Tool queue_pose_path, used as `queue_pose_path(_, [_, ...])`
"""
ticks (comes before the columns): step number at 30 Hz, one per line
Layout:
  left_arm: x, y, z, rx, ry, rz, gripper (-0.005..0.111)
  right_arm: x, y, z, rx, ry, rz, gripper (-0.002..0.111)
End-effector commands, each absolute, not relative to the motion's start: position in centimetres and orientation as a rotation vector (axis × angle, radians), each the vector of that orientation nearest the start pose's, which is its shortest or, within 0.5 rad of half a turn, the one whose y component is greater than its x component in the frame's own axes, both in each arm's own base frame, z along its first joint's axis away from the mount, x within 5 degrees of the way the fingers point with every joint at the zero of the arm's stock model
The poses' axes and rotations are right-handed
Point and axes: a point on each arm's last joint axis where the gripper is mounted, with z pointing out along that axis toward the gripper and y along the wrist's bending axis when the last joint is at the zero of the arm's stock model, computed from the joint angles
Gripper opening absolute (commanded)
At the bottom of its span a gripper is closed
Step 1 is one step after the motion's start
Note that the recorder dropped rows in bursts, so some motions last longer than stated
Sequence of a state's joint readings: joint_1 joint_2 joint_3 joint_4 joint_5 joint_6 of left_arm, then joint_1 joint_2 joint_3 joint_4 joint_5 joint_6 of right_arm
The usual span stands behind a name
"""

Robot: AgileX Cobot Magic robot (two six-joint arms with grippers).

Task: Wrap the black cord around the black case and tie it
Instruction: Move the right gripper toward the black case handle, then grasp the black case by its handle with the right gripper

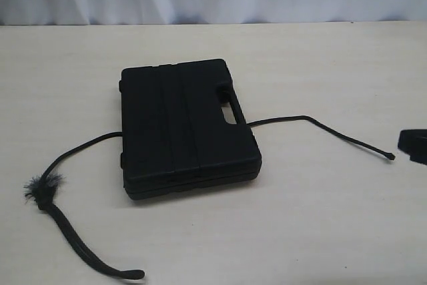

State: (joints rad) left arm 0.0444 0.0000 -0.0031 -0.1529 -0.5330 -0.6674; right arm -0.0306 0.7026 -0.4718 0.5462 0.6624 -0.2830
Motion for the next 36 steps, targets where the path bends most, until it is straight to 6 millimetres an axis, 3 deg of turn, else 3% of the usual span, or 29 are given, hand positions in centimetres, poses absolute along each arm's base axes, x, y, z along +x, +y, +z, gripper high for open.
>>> queue_pose_path(1, [2.2,-1.4,27.6,-0.062,0.696,-0.591,0.000,14.0,2.6,26.0,0.018,2.395,0.455,0.005])
queue_pose_path(6, [3.1,-0.8,26.8,-0.171,0.802,-0.580,0.000,16.5,2.7,26.9,-0.022,2.439,0.473,0.005])
queue_pose_path(9, [3.3,-0.4,26.7,-0.190,0.814,-0.488,0.000,18.0,2.8,28.0,-0.040,2.444,0.486,0.005])
queue_pose_path(13, [4.0,0.3,25.9,-0.264,0.909,-0.415,0.000,21.0,2.7,30.1,-0.103,2.414,0.462,0.005])
queue_pose_path(17, [5.4,0.6,25.3,-0.296,1.101,-0.316,0.000,24.6,3.1,30.5,-0.164,2.493,0.488,0.005])
queue_pose_path(22, [7.6,0.5,26.8,-0.276,1.358,-0.234,0.000,28.3,6.6,29.3,-0.370,2.625,0.292,0.005])
queue_pose_path(26, [10.1,0.5,27.3,-0.272,1.553,-0.195,0.000,30.5,10.4,26.9,-0.486,2.712,0.089,0.005])
queue_pose_path(31, [13.7,0.6,24.8,-0.283,1.877,-0.141,0.000,33.3,13.7,25.0,-0.529,2.738,0.111,0.016])
queue_pose_path(36, [16.0,0.4,22.3,-0.268,2.116,-0.121,0.000,36.3,15.4,22.9,-0.489,2.745,0.189,0.037])
